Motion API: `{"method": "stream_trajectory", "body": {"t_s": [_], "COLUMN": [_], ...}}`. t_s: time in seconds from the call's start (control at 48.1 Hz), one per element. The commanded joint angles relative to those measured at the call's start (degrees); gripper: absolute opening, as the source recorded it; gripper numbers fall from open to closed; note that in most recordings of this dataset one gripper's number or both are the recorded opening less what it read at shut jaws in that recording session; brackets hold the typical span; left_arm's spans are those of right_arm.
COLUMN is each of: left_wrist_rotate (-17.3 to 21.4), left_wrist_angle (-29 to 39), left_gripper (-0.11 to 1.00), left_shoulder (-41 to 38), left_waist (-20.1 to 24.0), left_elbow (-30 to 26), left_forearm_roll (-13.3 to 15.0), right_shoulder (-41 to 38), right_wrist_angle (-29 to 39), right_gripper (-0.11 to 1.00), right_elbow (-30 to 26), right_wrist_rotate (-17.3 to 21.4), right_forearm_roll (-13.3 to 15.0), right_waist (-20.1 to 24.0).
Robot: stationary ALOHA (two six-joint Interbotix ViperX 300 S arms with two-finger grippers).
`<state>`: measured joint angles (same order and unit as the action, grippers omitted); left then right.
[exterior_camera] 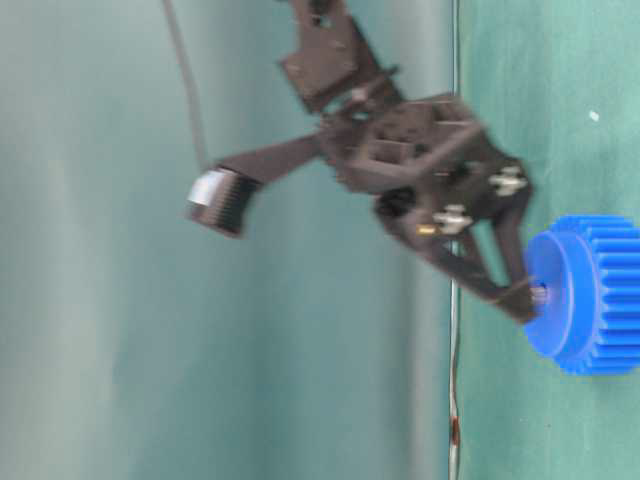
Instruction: Insert the shaft into the center hole of the gear.
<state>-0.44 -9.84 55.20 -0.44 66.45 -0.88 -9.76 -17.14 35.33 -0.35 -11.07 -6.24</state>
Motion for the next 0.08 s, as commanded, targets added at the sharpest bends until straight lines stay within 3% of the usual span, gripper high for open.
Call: {"method": "stream_trajectory", "body": {"t_s": [0.0, 0.062], "left_wrist_rotate": [-0.1, -0.2], "left_wrist_angle": [-0.3, -0.3], "left_gripper": [0.00, 0.00], "left_shoulder": [-0.3, -0.2], "left_waist": [0.1, 0.1], "left_elbow": [-1.4, -1.4], "left_forearm_roll": [-0.1, -0.1], "right_shoulder": [4.6, 6.5], "right_wrist_angle": [0.5, 1.0], "right_gripper": [0.90, 0.90], "right_elbow": [0.0, 0.4], "right_wrist_rotate": [-0.3, -0.9], "right_forearm_roll": [0.1, 0.2], "right_waist": [0.0, 0.0]}}
